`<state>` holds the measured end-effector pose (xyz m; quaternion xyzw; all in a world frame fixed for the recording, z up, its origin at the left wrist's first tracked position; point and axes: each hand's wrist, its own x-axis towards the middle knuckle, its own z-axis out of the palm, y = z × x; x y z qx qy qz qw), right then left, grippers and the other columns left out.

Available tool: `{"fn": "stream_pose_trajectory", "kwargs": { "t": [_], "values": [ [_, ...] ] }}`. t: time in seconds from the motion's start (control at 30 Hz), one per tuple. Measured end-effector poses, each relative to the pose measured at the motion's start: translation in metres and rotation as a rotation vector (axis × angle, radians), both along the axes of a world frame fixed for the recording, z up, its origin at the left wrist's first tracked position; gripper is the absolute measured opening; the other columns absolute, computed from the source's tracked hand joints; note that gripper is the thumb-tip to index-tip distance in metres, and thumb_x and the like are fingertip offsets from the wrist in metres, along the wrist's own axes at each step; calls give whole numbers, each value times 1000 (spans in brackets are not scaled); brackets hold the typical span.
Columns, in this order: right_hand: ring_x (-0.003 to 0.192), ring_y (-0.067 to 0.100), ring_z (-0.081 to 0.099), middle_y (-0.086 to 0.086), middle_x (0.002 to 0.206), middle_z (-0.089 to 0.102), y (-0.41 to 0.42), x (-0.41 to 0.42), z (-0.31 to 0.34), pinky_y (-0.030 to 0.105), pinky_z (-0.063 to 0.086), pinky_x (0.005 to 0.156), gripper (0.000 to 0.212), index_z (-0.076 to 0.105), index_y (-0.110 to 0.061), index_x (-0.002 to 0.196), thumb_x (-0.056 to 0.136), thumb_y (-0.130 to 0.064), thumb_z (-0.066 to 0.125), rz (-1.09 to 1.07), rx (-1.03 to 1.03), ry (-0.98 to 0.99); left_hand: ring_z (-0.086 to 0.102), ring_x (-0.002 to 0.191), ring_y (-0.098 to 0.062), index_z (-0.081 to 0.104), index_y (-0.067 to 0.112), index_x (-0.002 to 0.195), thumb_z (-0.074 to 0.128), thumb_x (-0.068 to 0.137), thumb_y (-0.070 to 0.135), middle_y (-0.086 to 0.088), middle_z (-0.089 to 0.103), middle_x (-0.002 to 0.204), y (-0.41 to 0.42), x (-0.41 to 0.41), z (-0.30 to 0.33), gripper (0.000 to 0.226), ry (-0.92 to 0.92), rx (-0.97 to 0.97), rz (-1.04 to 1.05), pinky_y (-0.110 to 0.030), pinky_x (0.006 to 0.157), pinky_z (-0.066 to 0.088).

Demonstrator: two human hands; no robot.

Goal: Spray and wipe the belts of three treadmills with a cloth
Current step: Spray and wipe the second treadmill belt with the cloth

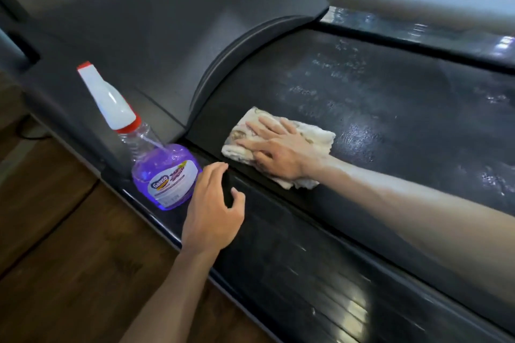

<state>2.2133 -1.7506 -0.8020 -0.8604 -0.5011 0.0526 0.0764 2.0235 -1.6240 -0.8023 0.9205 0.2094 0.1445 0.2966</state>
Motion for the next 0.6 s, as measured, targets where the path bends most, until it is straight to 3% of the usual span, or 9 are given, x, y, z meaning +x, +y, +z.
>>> {"fn": "stream_pose_trajectory", "kwargs": {
  "t": [0.1, 0.23, 0.33, 0.43, 0.6],
  "values": [
    [160, 20, 0, -6, 173, 11, -38, 6, -9, 47, -1, 127, 62, 29, -53, 156, 95, -49, 16, 30, -5, 21, 39, 139, -9, 46, 16, 147, 61, 95, 21, 6, 45, 149, 0, 0, -2, 54, 44, -5, 20, -22, 112, 28],
    [160, 23, 2, -5, 173, 12, -15, 28, -5, 55, 2, 127, 54, 31, -53, 155, 102, -44, 26, -184, -33, 10, 36, 141, -8, 46, 14, 148, 60, 96, 22, 5, 44, 152, -1, 1, -2, 55, 57, -4, 34, -21, 112, 26],
    [160, 26, 3, -4, 173, 13, 1, 0, -2, 56, 2, 125, 55, 29, -54, 156, 102, -45, 27, -78, -2, -13, 37, 141, -9, 49, 12, 147, 61, 95, 21, 5, 45, 151, 0, 1, 0, 54, 61, 2, 37, -24, 115, 27],
    [160, 21, 1, -6, 173, 11, -35, -18, -7, 51, -1, 127, 59, 26, -56, 156, 98, -49, 20, 29, -3, 1, 36, 141, -8, 49, 13, 146, 61, 94, 21, 6, 45, 152, 0, 2, 1, 54, 57, -6, 44, -24, 114, 26],
    [160, 21, 3, -5, 173, 15, -35, 12, -8, 52, 2, 127, 55, 30, -55, 155, 102, -45, 25, -167, -3, 15, 34, 142, -7, 45, 16, 149, 62, 96, 22, 7, 42, 153, 1, 1, 0, 56, 87, -5, 34, -23, 112, 26]
  ]
}}
